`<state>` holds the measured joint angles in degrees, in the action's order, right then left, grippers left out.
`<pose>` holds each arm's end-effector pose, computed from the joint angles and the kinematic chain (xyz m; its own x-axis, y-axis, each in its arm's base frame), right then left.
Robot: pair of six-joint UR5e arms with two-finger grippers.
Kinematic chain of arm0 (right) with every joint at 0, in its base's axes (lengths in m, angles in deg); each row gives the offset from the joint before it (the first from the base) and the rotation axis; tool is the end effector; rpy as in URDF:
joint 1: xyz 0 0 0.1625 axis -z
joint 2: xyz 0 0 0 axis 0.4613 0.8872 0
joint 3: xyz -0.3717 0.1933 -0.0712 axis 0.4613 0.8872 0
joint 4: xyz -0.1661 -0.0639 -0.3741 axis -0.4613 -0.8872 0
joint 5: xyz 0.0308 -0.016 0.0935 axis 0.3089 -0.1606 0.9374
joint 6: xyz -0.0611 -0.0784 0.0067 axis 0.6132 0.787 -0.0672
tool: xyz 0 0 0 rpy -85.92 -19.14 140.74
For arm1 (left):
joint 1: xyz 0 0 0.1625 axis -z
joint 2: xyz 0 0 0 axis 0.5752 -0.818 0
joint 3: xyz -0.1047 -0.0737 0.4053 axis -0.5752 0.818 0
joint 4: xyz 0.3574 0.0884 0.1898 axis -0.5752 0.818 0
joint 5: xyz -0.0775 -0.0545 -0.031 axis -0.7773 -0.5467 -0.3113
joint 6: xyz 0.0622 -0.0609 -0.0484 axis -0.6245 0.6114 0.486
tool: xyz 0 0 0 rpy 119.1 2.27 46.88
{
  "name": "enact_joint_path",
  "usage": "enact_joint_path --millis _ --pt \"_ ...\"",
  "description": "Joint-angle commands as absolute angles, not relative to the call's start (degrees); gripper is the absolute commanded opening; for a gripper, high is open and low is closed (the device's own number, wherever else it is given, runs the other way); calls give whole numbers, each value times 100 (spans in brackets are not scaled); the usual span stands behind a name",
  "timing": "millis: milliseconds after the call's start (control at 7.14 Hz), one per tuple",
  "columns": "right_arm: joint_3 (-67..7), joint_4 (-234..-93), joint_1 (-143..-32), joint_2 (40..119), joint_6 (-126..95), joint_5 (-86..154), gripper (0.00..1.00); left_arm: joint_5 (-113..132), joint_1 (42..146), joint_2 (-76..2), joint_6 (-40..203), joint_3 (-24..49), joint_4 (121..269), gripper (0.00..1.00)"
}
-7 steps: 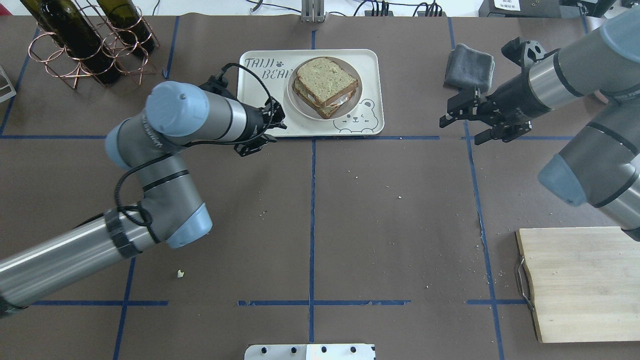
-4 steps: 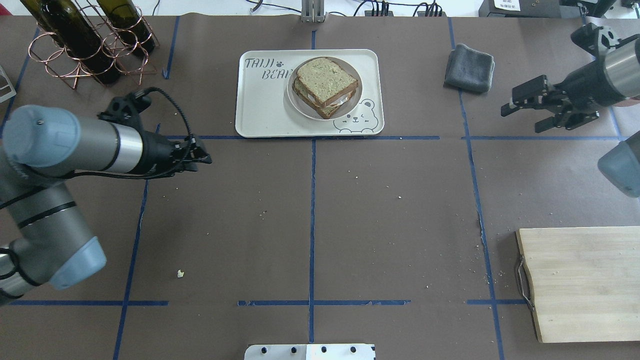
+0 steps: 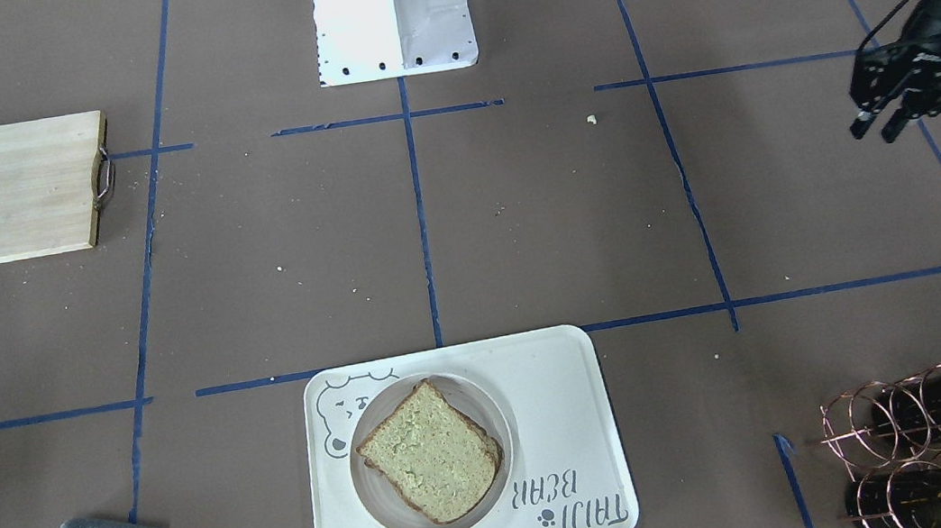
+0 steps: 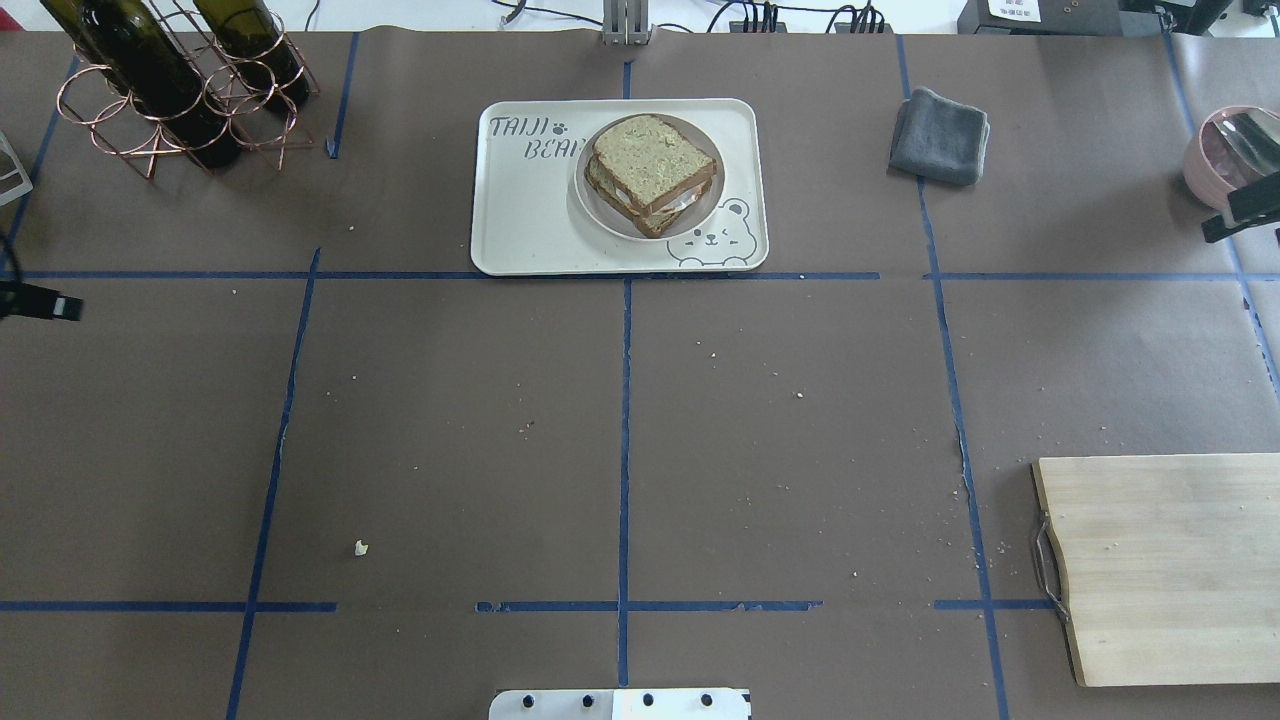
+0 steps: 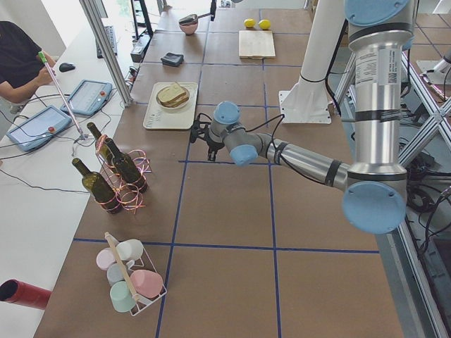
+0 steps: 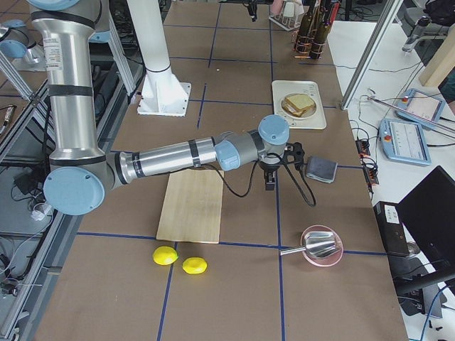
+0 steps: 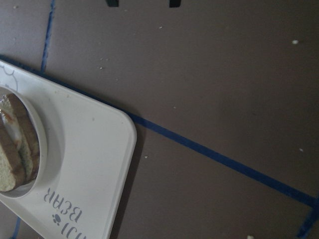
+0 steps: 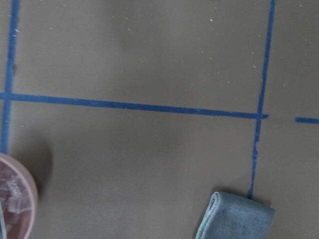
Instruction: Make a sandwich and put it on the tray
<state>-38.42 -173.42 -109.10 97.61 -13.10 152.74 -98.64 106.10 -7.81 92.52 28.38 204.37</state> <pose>-0.0197 -0.5128 0.5268 0.5974 -0.0801 0.7979 -0.0048 0.9946 0.1035 0.0780 -0.4415 0.5215 0.6365 0.2844 -0.7169 0.0429 0.9150 0.4011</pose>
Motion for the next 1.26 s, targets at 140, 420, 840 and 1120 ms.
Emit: enact_joint_path --millis 140,420,840,1120 --pt "-3856 -18626 -11466 9744 295 15071 100 -10381 12466 -1109 5826 2653 17343 47" --pt "-3838 -18791 -11299 9744 295 15062 100 -10398 12538 -1077 5660 2704 16605 66" --pt "-3856 -18775 -11220 9875 216 14807 100 -10407 12538 -814 5634 2653 16682 100" --pt "-3847 -18740 -11089 9876 286 14406 100 -10416 12538 -490 5616 2801 16673 100"
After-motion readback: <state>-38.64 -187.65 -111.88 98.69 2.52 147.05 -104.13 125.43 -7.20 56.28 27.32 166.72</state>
